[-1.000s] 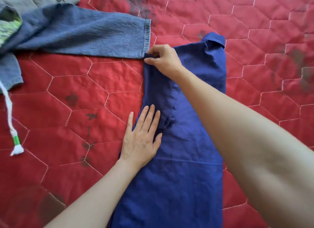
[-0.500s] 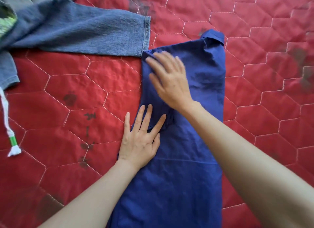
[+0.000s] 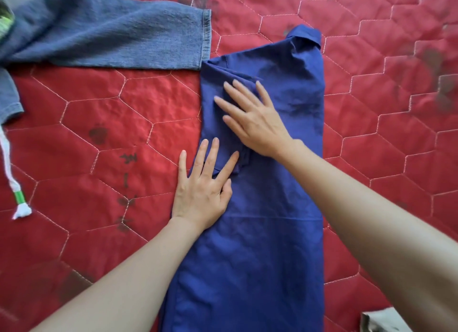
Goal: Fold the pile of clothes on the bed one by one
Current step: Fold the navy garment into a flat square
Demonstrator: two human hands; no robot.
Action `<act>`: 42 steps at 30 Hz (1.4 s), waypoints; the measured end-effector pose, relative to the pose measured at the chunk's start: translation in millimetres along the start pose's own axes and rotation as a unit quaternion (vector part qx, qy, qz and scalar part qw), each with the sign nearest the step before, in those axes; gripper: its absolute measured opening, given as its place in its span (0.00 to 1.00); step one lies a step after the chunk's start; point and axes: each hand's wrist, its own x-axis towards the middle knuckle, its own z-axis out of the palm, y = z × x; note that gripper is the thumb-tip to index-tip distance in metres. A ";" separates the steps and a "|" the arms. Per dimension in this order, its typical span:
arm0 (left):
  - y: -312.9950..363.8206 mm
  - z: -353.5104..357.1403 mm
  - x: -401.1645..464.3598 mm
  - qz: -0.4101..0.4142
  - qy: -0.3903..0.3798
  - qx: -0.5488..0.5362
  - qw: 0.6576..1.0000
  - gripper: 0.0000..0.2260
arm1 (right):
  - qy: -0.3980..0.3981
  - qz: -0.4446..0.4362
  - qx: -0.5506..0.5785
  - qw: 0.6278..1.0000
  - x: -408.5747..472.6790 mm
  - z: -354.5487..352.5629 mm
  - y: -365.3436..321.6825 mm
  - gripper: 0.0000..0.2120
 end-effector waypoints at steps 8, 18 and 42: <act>1.2 -3.8 0.6 0.000 -0.026 0.008 1.000 0.25 | -0.006 0.295 0.071 0.953 -0.2 0.3 7.2 0.24; 8.4 -20.5 -121.0 0.048 -0.062 0.008 0.997 0.25 | -0.049 0.182 0.045 0.981 -230.4 12.0 -121.9 0.24; 52.2 -25.6 -334.8 0.096 -0.097 0.008 0.991 0.24 | -0.052 0.202 0.057 0.976 -461.6 19.6 -262.6 0.23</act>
